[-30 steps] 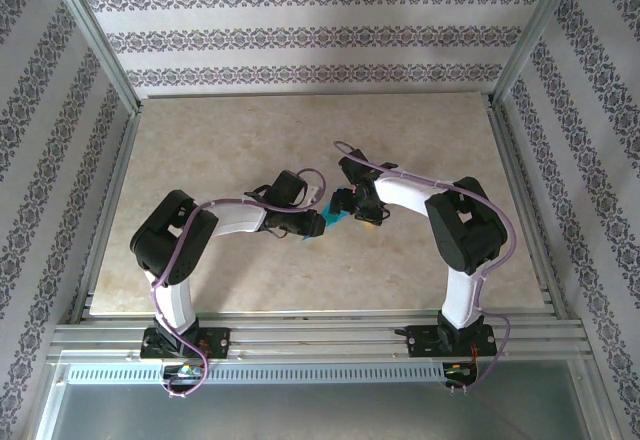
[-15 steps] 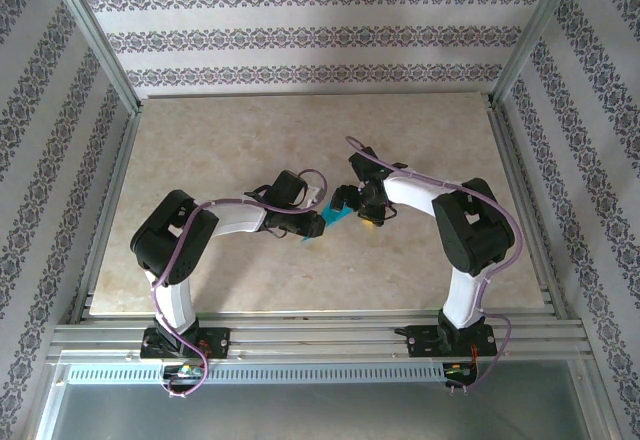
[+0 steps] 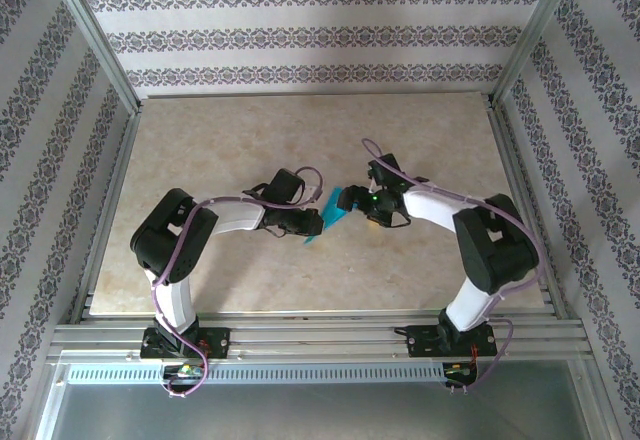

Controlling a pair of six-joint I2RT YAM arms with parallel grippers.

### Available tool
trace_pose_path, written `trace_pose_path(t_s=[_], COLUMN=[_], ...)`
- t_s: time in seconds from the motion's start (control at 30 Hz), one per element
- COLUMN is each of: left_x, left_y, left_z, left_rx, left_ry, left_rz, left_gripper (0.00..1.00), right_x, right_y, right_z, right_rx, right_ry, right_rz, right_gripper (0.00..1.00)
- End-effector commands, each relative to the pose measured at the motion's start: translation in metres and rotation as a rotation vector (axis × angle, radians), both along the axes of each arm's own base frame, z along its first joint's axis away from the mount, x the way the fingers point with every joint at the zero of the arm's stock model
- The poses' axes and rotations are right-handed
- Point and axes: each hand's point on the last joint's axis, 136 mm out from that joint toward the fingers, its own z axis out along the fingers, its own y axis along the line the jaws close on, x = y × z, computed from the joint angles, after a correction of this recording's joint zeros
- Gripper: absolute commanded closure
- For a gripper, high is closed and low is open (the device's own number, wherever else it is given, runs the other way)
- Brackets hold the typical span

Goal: Fold a paper plane with a square sheet of paper (pick it up from the middle)
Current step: Fold the wing for the fifth time at the center of the table.

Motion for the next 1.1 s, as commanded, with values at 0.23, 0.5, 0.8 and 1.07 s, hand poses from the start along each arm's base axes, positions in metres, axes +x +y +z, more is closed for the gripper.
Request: trace_pose_path(t_s=[0.23,0.5,0.8,1.07], left_x=[-0.002,0.003,0.007,0.006], left_y=[-0.009,-0.011,-0.008,-0.008], left_z=[0.005,0.007,0.005,0.000], left_rx=[-0.101,-0.150,-0.154,-0.148], left_ry=[0.186,0.228,0.259,0.268], left_rz=[0.067,0.117,0.145,0.148], left_gripper=[0.91,0.92,0.92,0.92], right_x=[0.003,0.007,-0.007,0.006], right_y=[0.036,0.053,0.073,0.085], right_z=[0.045,0.037,0.045,0.031], right_rx=[0.258,0.303,0.417,0.441], right_ry=[-0.259,-0.284,-0.319,-0.288], right_rz=[0.140,0.195,0.315,0.319], right_gripper=[0.15,0.29,0.46,0.53])
